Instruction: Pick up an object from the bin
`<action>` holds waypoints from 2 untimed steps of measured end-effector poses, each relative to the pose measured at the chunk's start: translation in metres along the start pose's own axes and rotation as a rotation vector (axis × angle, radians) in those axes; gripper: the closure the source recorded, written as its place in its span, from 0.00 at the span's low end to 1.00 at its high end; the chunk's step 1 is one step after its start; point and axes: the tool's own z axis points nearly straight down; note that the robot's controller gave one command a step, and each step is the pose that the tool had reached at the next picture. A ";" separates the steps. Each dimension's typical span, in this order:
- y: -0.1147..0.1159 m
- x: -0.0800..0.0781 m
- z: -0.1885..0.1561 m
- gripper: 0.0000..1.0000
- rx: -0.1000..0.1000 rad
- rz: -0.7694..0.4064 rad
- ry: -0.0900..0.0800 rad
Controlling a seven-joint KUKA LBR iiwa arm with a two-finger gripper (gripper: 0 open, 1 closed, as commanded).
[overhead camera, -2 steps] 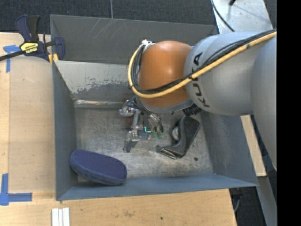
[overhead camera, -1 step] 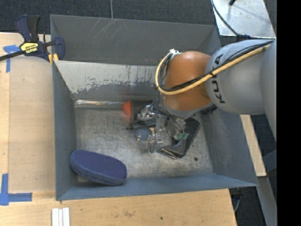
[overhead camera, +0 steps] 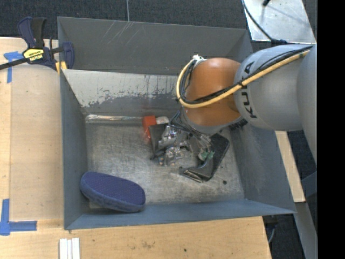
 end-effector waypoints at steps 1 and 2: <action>0.002 -0.010 -0.071 1.00 0.001 0.003 -0.009; -0.003 -0.014 -0.151 1.00 0.002 0.001 -0.010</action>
Offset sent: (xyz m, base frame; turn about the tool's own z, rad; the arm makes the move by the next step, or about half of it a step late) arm 0.0069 0.0042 0.0663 -0.0002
